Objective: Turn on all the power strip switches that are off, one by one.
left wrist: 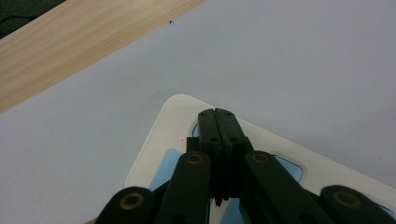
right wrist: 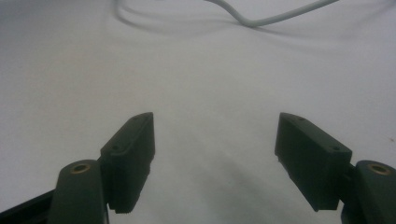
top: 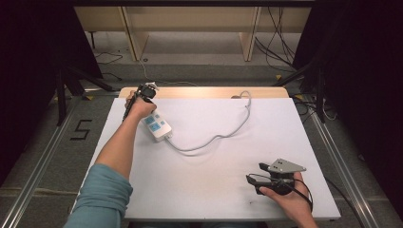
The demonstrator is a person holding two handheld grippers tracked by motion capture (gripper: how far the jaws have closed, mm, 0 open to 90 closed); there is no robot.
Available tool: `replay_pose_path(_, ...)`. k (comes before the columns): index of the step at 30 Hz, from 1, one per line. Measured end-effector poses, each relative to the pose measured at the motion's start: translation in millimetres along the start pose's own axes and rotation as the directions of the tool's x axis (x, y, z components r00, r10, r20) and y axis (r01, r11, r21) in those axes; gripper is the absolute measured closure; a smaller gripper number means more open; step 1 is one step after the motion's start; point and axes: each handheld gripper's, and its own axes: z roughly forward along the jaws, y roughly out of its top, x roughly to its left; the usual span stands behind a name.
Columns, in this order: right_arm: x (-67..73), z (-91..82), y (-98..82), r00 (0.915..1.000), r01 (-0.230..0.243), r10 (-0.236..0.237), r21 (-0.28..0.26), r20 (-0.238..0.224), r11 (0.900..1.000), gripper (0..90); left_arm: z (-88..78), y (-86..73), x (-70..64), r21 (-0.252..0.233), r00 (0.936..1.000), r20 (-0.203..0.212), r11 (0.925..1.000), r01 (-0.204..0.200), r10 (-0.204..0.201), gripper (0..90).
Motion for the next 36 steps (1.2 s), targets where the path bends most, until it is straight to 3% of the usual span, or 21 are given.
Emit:
replay_pose_path(13,0.3,0.1,0.0,1.0,0.002,-0.002,0.001,-0.005,1.0,29.7,1.9,5.2,-0.3,0.031,0.9998,0.0,0.9993,-0.019,0.019,89.9)
replay_pose_path(15,0.2,0.0,-0.3,1.0,0.002,-0.002,0.001,-0.005,1.0,29.7,1.9,6.6,-0.4,0.042,0.9993,0.001,0.9984,-0.037,0.037,90.0)
replay_pose_path(21,-0.4,0.6,-0.4,1.0,0.0,0.0,0.002,-0.008,1.0,29.7,1.3,5.2,0.8,0.034,0.9998,0.009,0.9992,-0.02,0.02,89.9)
replay_pose_path(26,-0.3,0.3,-0.5,1.0,-0.003,0.003,0.002,-0.004,1.0,29.7,0.7,2.9,0.6,0.016,0.9999,0.01,0.9998,-0.007,0.007,89.8)
replay_pose_path(28,0.1,0.3,-0.3,1.0,-0.001,0.001,0.002,-0.005,1.0,29.7,-1.6,1.4,3.6,-0.008,0.9994,0.018,0.9996,0.029,-0.029,89.7)
replay_pose_path(36,0.5,1.4,0.3,1.0,0.0,0.0,0.003,-0.003,1.0,29.7,-15.1,-1.8,5.8,-0.058,1.0,-0.005,0.9983,0.001,-0.002,89.2)
